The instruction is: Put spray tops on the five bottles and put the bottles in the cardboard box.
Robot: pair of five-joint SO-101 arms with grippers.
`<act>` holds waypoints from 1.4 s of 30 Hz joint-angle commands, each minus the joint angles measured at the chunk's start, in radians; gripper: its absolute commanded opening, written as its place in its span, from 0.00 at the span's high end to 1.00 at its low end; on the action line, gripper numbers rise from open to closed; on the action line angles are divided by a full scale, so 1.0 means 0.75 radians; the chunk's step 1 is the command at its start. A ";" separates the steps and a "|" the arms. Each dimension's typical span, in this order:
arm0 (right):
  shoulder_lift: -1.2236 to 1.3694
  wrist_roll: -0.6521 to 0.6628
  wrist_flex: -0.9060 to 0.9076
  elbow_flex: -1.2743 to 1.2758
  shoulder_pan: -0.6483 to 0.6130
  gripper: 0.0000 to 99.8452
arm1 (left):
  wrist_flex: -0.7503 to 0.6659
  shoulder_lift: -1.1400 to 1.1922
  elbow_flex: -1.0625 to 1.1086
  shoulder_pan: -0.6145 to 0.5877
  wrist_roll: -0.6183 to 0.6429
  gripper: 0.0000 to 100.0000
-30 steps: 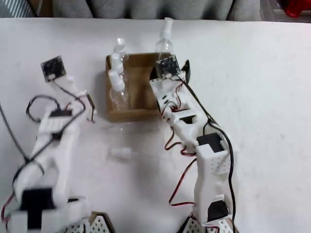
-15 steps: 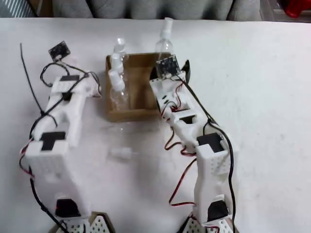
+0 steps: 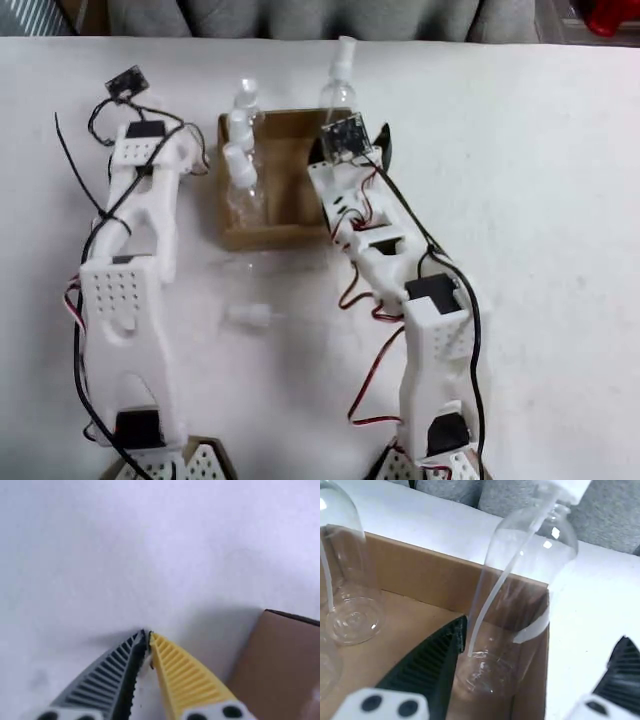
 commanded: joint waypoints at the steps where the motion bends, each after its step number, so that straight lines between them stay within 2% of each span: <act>1: -0.044 -0.012 0.011 0.012 -0.001 0.61 | 0.096 0.109 -0.229 -0.001 0.010 0.98; 6: -0.044 -0.012 0.011 0.012 -0.001 0.61 | 0.284 0.197 -0.432 0.032 0.000 0.98; 11: -0.044 -0.012 0.011 0.012 -0.001 0.61 | 0.358 0.259 -0.554 0.048 0.000 0.98; 26: -0.044 -0.012 0.011 0.016 -0.007 0.61 | 0.360 0.396 -0.798 0.122 0.008 0.98; 42: -0.046 -0.012 0.011 0.016 -0.003 0.61 | 0.376 0.396 -0.798 0.177 0.010 0.98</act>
